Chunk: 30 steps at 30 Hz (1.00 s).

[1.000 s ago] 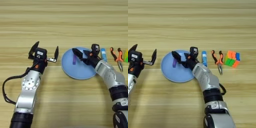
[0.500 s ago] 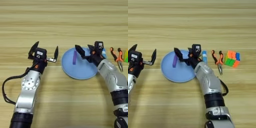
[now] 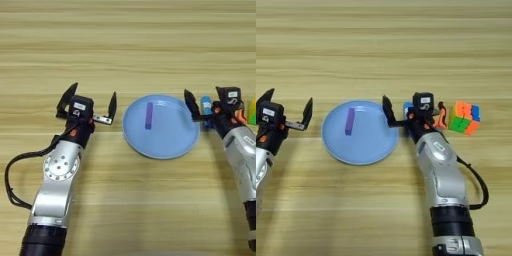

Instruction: Move the objects on the table

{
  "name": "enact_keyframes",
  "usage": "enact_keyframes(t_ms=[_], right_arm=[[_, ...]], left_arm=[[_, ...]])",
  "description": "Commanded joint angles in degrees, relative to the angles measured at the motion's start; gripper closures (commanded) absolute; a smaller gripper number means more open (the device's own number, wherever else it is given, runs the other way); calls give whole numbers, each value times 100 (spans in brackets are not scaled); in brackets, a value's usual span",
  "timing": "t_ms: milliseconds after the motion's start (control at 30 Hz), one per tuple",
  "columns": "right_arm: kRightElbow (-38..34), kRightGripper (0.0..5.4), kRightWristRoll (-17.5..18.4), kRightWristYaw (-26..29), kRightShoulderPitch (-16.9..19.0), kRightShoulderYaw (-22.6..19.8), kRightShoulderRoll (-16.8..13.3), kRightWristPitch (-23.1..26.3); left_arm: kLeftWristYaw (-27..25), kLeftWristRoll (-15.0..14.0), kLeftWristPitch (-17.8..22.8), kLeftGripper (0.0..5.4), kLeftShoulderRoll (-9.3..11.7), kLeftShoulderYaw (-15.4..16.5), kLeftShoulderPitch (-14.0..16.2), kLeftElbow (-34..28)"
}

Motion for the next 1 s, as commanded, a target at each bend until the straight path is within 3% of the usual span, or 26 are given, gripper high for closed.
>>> enact_keyframes(t_ms=[33,133,333,633,1000], right_arm=[[-117,2,-47,-116,133,-117,-112,-107],[-96,2,-78,-155,227,-165,-188,-113],[131,2,-476,-382,355,-145,-449,-218],[343,2,-845,-509,398,1,-552,-271],[721,2,-1028,-489,318,167,-595,-414]], left_arm=[[34,-20,12,0,-13,-13,-51,40],[29,-22,6,0,-14,-18,-57,54],[25,-17,-13,0,-26,-32,-50,84],[18,-19,-12,0,-21,-32,-38,76],[30,-6,-26,0,-22,-33,-34,75]])
